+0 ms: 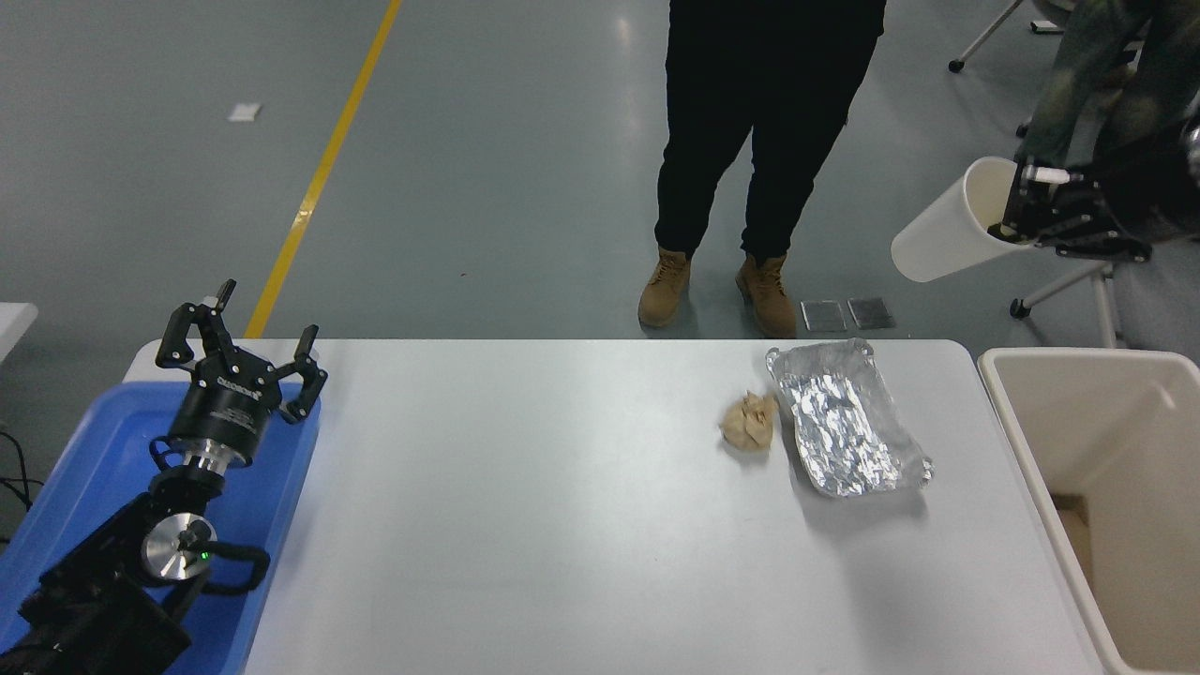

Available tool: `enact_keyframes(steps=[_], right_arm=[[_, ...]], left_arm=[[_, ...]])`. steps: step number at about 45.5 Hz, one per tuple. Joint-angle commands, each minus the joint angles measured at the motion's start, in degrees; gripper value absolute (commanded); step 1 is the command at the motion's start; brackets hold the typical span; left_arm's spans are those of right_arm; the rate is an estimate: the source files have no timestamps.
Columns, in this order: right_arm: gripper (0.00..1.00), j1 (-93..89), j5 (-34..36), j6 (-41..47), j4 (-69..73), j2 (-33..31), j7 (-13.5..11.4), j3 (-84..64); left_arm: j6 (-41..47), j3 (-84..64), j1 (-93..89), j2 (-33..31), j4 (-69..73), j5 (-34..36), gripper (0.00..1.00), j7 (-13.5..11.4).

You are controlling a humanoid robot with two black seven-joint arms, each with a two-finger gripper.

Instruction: Pick up paper cup place in dustbin

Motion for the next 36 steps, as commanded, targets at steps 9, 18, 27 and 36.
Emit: enact_keyframes(steps=[9, 18, 27, 36], right_arm=[[0.0, -31.5, 11.8, -7.6, -34.1, 1.4, -0.5, 5.7], [0.0, -45.3, 16.1, -13.1, -45.8, 4.8, -0.6, 10.3], [0.0, -56.6, 18.1, -20.3, -52.2, 8.0, -1.5, 16.5], [0.0, -65.8, 18.1, -26.8, -52.3, 9.9, -2.9, 24.5]], left_arm=[[-0.1, 0.0, 0.0, 0.0, 0.0, 0.0, 0.98, 0.0], [-0.1, 0.0, 0.0, 0.0, 0.0, 0.0, 0.98, 0.0], [0.0, 0.0, 0.0, 0.0, 0.0, 0.0, 0.98, 0.0], [-0.1, 0.0, 0.0, 0.0, 0.0, 0.0, 0.98, -0.1]])
